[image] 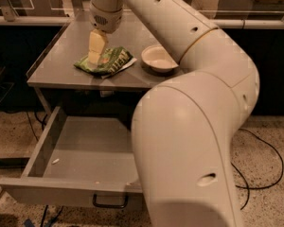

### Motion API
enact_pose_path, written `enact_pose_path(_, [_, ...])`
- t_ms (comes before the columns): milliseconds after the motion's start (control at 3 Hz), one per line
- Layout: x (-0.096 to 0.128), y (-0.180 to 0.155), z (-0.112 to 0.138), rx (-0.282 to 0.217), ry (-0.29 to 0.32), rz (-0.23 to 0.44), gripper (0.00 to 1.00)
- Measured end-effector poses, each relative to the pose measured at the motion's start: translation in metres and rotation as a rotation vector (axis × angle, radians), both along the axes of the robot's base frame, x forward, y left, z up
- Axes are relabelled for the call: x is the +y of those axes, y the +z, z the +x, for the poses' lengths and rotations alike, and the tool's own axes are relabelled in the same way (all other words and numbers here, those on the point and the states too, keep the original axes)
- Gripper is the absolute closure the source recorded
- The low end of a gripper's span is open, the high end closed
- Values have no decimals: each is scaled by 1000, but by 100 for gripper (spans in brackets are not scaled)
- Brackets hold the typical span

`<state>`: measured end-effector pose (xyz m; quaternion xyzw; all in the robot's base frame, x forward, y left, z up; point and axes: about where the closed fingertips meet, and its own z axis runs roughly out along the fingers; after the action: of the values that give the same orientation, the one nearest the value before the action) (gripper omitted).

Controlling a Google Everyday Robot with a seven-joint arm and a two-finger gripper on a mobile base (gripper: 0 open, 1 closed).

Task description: Place green jalapeno chip bag into top drawer

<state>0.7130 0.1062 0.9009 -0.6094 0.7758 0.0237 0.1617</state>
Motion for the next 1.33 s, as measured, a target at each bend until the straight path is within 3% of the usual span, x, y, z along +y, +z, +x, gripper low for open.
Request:
enact_pose_path(333, [6,-5,17,-5,-14,-18,0])
enact_pose_path(1333, [-7,-63,61,76,-84,-5,0])
